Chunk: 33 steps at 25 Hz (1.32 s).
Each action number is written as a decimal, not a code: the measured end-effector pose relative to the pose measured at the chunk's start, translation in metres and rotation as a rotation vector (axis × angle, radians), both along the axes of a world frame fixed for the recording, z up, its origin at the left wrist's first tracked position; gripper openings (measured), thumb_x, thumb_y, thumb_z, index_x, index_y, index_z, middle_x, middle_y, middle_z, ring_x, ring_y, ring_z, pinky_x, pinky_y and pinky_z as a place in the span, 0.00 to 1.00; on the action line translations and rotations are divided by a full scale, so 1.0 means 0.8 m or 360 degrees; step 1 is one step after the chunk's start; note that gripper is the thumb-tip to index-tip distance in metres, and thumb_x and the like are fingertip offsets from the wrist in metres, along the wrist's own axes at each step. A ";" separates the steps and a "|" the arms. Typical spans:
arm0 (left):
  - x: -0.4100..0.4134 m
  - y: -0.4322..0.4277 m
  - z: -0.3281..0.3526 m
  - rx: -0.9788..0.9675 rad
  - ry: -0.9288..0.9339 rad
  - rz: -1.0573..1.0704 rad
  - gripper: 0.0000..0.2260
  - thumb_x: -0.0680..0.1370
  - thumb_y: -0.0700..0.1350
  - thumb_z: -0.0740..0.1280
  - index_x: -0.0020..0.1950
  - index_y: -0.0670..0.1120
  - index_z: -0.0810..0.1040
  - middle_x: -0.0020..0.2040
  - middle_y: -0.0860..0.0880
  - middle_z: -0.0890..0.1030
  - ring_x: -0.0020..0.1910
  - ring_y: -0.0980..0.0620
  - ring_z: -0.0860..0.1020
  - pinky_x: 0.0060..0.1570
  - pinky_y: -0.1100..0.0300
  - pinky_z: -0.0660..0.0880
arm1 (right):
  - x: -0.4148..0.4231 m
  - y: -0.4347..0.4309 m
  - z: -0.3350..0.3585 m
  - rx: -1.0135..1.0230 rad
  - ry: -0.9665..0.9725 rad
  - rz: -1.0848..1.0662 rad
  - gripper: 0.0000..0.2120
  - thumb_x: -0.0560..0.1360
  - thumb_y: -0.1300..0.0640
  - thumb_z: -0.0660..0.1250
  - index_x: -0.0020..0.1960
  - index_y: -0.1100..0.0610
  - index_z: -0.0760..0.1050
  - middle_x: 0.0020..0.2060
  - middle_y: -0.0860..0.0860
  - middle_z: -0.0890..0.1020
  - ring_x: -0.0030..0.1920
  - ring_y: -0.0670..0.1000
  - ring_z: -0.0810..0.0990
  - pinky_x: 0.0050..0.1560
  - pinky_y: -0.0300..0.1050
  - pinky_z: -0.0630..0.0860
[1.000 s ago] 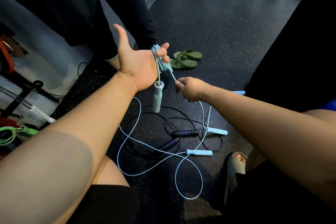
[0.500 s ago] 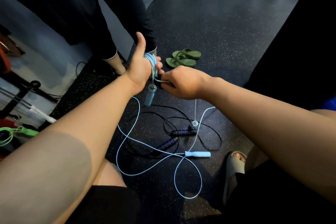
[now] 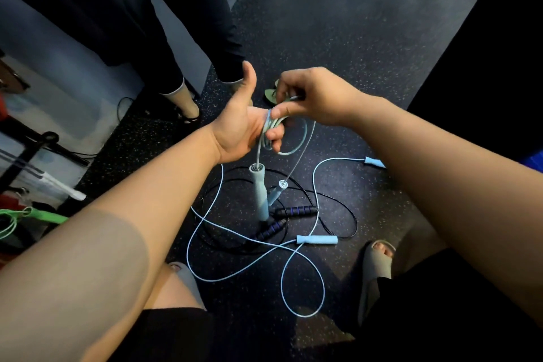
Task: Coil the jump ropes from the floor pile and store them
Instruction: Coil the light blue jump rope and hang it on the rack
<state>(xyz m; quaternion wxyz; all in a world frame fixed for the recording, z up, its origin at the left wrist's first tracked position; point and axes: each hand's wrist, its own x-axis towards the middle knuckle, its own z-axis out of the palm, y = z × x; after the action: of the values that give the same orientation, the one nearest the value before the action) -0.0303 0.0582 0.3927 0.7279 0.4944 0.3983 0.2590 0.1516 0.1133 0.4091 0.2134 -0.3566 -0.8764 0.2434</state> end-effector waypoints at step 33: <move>-0.004 0.017 -0.035 0.0071 0.0527 0.0095 0.54 0.75 0.69 0.25 0.56 0.35 0.81 0.48 0.38 0.84 0.49 0.46 0.82 0.58 0.54 0.74 | -0.023 -0.017 -0.011 0.0123 -0.0633 0.0154 0.15 0.74 0.43 0.69 0.36 0.54 0.78 0.27 0.48 0.74 0.29 0.52 0.72 0.28 0.44 0.64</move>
<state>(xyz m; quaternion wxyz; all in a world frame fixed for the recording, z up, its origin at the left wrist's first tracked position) -0.0332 0.0721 0.3644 0.6330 0.5343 0.5215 0.2043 0.1331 0.0993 0.4006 0.0378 -0.3467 -0.9260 0.1444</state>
